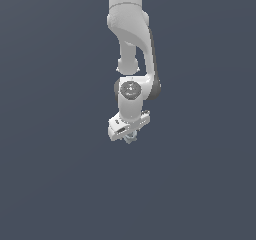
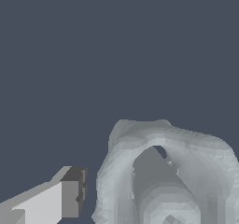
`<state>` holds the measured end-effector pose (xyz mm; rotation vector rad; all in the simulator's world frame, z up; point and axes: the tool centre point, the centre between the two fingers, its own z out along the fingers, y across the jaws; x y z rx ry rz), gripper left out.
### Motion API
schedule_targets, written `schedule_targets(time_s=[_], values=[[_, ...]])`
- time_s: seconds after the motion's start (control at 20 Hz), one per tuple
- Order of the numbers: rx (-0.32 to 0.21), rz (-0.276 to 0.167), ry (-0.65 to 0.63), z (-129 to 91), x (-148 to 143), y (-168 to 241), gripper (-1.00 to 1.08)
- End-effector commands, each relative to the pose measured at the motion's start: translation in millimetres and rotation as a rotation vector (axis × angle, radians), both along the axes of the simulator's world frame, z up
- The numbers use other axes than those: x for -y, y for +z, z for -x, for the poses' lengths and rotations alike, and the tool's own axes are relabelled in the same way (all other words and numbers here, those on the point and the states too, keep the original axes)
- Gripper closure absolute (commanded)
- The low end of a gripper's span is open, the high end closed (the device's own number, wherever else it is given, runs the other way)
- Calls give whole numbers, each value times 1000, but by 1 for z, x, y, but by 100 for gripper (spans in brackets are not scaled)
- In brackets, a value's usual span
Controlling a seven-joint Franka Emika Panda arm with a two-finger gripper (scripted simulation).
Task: Pick up the object and move it to a goal position.
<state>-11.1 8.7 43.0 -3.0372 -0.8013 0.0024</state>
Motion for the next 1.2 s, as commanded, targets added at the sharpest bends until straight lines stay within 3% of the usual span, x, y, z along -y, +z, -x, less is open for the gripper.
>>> schedule_targets(time_s=[0.0, 0.7, 1.15], values=[[2, 0, 0, -1, 0, -1, 108], [3, 0, 0, -2, 3, 5, 108], [2, 0, 0, -7, 28, 53, 108]])
